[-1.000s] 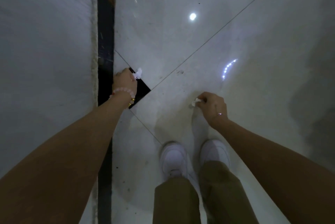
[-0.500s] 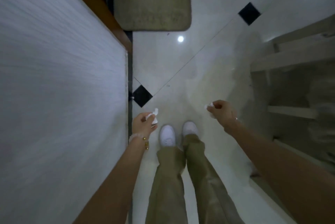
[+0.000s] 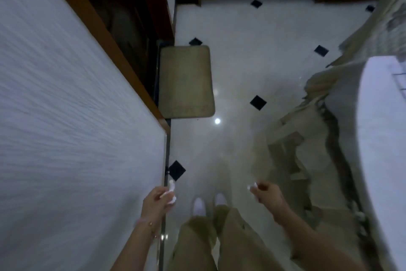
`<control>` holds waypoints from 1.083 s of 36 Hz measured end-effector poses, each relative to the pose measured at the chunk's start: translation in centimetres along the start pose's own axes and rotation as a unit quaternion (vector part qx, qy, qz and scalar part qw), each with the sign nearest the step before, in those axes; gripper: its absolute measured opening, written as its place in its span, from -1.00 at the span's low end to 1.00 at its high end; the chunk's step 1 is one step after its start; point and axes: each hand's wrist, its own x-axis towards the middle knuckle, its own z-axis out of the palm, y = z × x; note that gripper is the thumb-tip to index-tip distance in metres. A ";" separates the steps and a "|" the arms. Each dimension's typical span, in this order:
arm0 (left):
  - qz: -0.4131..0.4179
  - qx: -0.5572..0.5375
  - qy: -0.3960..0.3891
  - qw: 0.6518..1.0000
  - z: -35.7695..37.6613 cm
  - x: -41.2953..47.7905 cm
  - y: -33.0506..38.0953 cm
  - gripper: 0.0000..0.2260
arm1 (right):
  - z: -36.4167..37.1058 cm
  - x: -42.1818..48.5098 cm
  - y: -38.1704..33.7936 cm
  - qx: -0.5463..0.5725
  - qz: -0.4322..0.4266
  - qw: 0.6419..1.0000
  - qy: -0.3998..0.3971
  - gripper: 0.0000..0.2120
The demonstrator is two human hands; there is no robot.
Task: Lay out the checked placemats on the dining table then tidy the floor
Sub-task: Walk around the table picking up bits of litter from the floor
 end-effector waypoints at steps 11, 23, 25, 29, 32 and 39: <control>-0.010 -0.044 -0.008 0.999 2.7 -1.7 -0.6 -0.90 | -4.8 -2.8 5.0 0.079 0.030 0.993 0.080 -0.77; 0.059 0.191 -0.160 0.967 7.8 0.5 3.8 -0.78 | -7.2 -5.8 2.7 0.223 0.032 0.953 0.201 -0.83; 0.077 0.236 -0.190 0.950 8.3 1.0 4.7 -0.83 | -6.8 -7.6 2.6 0.262 0.044 0.935 0.235 -0.86; 0.095 0.341 -0.263 0.897 8.7 2.5 6.3 -0.73 | -4.0 -11.4 4.1 0.327 0.084 0.894 0.294 -0.91; 0.115 0.414 -0.294 0.853 8.8 3.0 7.0 -0.72 | -0.2 -14.3 7.0 0.382 0.134 0.853 0.329 -0.93; 0.113 0.534 -0.368 0.753 11.2 2.5 5.6 -0.81 | 12.9 -22.9 12.7 0.506 0.268 0.730 0.372 -0.65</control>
